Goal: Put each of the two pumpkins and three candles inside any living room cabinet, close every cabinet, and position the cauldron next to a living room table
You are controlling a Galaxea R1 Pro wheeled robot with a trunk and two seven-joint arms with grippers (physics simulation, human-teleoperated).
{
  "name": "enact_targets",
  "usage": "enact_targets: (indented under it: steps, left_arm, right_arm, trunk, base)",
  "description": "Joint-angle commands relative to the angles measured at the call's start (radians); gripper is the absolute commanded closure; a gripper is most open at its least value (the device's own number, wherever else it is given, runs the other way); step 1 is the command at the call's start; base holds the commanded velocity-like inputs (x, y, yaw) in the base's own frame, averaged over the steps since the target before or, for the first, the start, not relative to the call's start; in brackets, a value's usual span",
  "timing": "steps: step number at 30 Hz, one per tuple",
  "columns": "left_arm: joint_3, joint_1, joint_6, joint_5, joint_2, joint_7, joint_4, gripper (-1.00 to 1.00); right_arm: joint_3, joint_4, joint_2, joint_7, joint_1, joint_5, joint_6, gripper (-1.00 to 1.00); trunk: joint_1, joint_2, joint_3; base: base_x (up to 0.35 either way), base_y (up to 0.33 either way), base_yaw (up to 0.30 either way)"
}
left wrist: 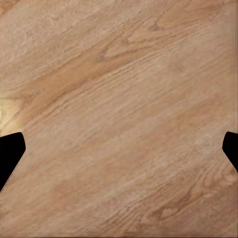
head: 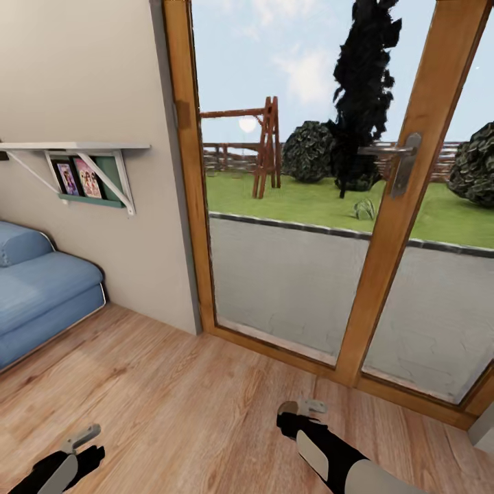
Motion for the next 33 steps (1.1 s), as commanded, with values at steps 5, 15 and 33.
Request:
enact_targets:
  steps: [5,15,33]
  left_arm:
    - [-0.026,0.000,-0.028,-0.046,-0.012,0.007,0.042,-1.00]
    - [-0.047,0.001,-0.032,-0.070,-0.069,0.006,0.073,-1.00]
    - [-0.039,0.009,-0.124,-0.060,-0.168,-0.012,0.098,-1.00]
  right_arm:
    - [0.010,0.000,0.003,-0.006,0.005,-0.011,-0.061,1.00]
    - [0.010,0.003,0.001,-0.006,0.007,-0.013,-0.068,1.00]
    - [-0.002,0.029,0.004,-0.015,0.056,-0.012,-0.085,1.00]
  trunk:
    - [-0.019,0.035,0.015]
    - [-0.058,0.105,0.046]
    - [-0.073,0.132,0.058]
  base:
    - [0.000,0.000,0.000]
    - [0.000,0.000,0.000]
    - [0.000,0.000,0.000]
